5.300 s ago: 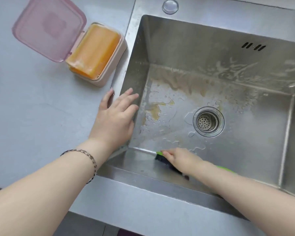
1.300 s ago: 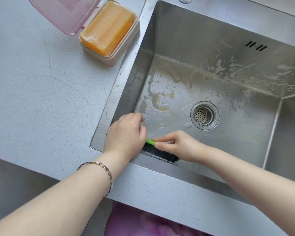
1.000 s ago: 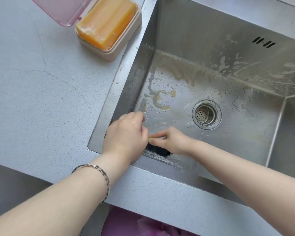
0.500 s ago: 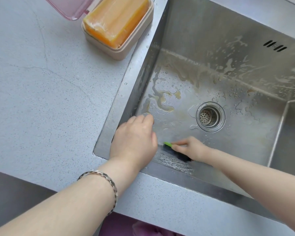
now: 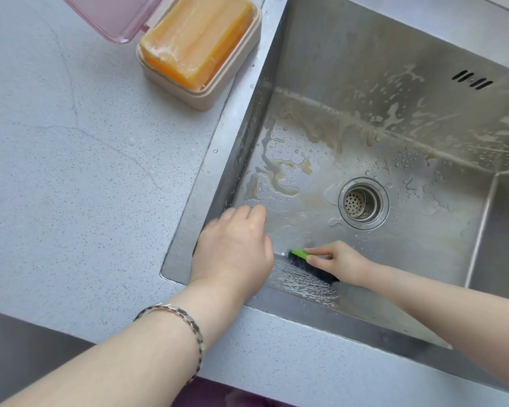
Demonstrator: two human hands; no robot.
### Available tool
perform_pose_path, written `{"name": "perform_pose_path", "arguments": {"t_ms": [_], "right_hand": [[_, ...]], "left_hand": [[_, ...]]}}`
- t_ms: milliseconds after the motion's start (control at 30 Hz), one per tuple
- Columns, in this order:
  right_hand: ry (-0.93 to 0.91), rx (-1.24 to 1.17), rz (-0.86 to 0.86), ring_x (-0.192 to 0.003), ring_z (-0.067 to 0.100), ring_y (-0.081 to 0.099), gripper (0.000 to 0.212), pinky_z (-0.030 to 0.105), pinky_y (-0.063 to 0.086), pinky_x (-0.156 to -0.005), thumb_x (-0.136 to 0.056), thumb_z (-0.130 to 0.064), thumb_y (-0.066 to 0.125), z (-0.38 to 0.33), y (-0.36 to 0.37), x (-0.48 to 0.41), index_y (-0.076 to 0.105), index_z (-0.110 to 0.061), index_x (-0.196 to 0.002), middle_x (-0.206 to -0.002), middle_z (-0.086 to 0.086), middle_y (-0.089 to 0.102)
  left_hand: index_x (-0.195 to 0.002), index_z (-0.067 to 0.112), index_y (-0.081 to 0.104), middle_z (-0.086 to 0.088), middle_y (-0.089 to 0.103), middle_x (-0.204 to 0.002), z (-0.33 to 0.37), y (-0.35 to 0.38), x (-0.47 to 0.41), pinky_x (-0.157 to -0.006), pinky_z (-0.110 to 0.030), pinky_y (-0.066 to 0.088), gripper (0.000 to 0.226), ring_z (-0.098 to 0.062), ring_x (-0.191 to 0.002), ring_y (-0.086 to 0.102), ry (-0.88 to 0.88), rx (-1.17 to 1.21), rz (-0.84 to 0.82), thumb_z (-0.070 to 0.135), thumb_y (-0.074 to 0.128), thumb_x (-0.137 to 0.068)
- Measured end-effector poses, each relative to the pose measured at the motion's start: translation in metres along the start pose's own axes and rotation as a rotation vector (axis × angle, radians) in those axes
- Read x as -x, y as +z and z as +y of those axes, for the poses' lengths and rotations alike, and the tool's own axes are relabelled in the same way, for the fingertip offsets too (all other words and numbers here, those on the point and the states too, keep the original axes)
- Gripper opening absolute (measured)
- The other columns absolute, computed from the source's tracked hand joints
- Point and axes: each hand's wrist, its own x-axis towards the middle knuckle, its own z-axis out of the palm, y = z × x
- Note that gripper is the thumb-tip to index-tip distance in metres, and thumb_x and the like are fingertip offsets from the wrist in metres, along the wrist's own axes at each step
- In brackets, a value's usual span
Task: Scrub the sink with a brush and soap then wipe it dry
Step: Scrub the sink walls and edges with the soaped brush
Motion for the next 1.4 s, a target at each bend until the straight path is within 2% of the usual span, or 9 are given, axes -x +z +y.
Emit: {"name": "perform_pose_path", "arguments": {"t_ms": [200, 400, 533, 633, 800, 1000, 1100, 1200, 1400], "right_hand": [[-0.191, -0.117, -0.091, -0.054, -0.009, 0.049, 0.017, 0.005, 0.037, -0.055, -0.092, -0.025, 0.058, -0.048, 0.017, -0.025, 0.069, -0.023, -0.104, -0.058, -0.028, 0.059], [0.072, -0.005, 0.023, -0.098, 0.003, 0.056, 0.029, -0.004, 0.035, -0.069, -0.091, -0.019, 0.060, 0.076, -0.032, 0.041, 0.065, -0.012, -0.118, -0.120, 0.003, 0.065], [-0.129, -0.098, -0.019, -0.071, 0.007, 0.054, 0.028, 0.016, 0.039, -0.065, -0.091, -0.026, 0.060, 0.039, -0.015, 0.031, 0.067, -0.020, -0.117, -0.086, 0.001, 0.070], [-0.205, -0.165, -0.074, -0.046, -0.005, 0.040, 0.028, 0.006, 0.032, -0.052, -0.090, -0.025, 0.061, 0.034, -0.023, 0.045, 0.064, -0.026, -0.117, -0.067, -0.006, 0.060], [-0.030, -0.073, -0.079, -0.091, 0.001, 0.061, 0.026, 0.015, 0.042, -0.081, -0.091, -0.025, 0.060, 0.068, -0.036, 0.045, 0.068, -0.018, -0.115, -0.114, 0.003, 0.069], [-0.203, -0.091, -0.126, -0.042, -0.009, 0.045, 0.028, 0.004, 0.034, -0.050, -0.092, -0.021, 0.057, 0.046, -0.047, 0.075, 0.061, -0.023, -0.120, -0.039, -0.026, 0.048], [-0.051, -0.063, -0.112, -0.039, -0.007, 0.044, 0.026, 0.004, 0.034, -0.047, -0.093, -0.022, 0.056, 0.078, -0.062, 0.091, 0.064, -0.020, -0.117, -0.040, -0.023, 0.053], [-0.066, -0.029, -0.063, -0.070, 0.000, 0.059, 0.028, 0.013, 0.042, -0.066, -0.090, -0.032, 0.058, 0.059, -0.045, 0.080, 0.067, -0.025, -0.116, -0.088, -0.006, 0.075], [-0.191, -0.123, -0.085, -0.036, 0.003, 0.034, 0.024, 0.010, 0.025, -0.045, -0.090, -0.029, 0.059, 0.037, -0.058, 0.109, 0.066, -0.031, -0.113, -0.034, -0.014, 0.037]], "left_hand": [[-0.108, 0.019, 0.049, 0.001, 0.057, -0.112, 0.006, -0.003, 0.003, -0.082, -0.033, 0.037, 0.022, -0.021, -0.109, 0.050, -0.080, -0.077, -0.121, 0.018, 0.037, -0.089], [-0.111, 0.018, 0.051, 0.000, 0.056, -0.116, 0.032, -0.002, 0.002, -0.086, -0.032, 0.034, 0.025, -0.023, -0.111, 0.049, -0.126, -0.096, -0.131, 0.015, 0.038, -0.090], [-0.107, 0.018, 0.052, -0.002, 0.058, -0.115, 0.062, 0.013, 0.008, -0.083, -0.032, 0.036, 0.023, -0.025, -0.109, 0.051, -0.227, 0.002, -0.139, 0.016, 0.038, -0.090], [-0.104, 0.017, 0.053, -0.003, 0.061, -0.109, 0.070, 0.020, 0.010, -0.078, -0.032, 0.039, 0.021, -0.026, -0.104, 0.054, -0.291, 0.000, -0.098, 0.017, 0.039, -0.089], [-0.084, 0.011, 0.061, -0.005, 0.066, -0.078, 0.072, 0.023, 0.015, -0.058, -0.032, 0.041, 0.015, -0.027, -0.077, 0.063, -0.190, 0.046, 0.098, 0.006, 0.048, -0.077], [-0.108, 0.015, 0.057, -0.002, 0.064, -0.106, 0.072, 0.024, 0.015, -0.075, -0.032, 0.038, 0.024, -0.023, -0.103, 0.054, -0.259, 0.055, 0.064, 0.013, 0.043, -0.088], [-0.106, 0.013, 0.059, -0.005, 0.065, -0.104, 0.072, 0.026, 0.017, -0.074, -0.033, 0.039, 0.023, -0.025, -0.101, 0.056, -0.254, 0.073, 0.087, 0.011, 0.045, -0.087], [-0.104, 0.013, 0.059, -0.005, 0.065, -0.102, 0.073, 0.025, 0.017, -0.074, -0.033, 0.039, 0.022, -0.026, -0.100, 0.056, -0.242, 0.077, 0.100, 0.010, 0.046, -0.086], [-0.102, 0.010, 0.060, -0.009, 0.066, -0.098, 0.071, 0.027, 0.017, -0.071, -0.033, 0.039, 0.023, -0.028, -0.096, 0.057, -0.224, 0.088, 0.126, 0.008, 0.045, -0.086]]}}
